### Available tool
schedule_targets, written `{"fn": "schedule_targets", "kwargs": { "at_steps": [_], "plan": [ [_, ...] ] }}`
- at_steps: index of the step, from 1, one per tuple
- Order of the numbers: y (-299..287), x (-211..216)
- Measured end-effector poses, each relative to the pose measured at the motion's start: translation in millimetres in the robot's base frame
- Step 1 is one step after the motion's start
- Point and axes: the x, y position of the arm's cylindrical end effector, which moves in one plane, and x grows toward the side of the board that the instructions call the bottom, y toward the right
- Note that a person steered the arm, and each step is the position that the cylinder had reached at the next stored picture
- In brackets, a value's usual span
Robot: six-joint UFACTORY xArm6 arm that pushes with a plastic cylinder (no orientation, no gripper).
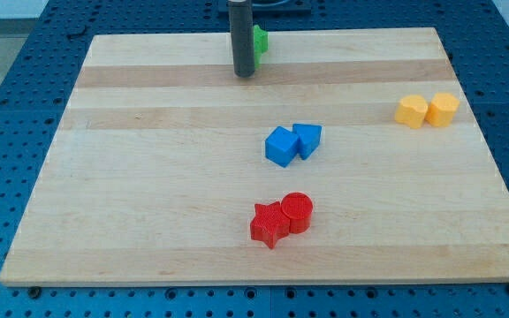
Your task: Move your arm towards the red circle
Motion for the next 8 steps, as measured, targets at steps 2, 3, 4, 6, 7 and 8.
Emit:
{"fn": "schedule_targets", "kwargs": {
  "at_steps": [2,3,4,6,7,8],
  "plan": [
    [7.2,11.8],
    [-18.9,49.4],
    [-55.8,88.1],
    [-63.8,223.0],
    [-61.0,281.6],
    [-45.6,333.4]
  ]
}}
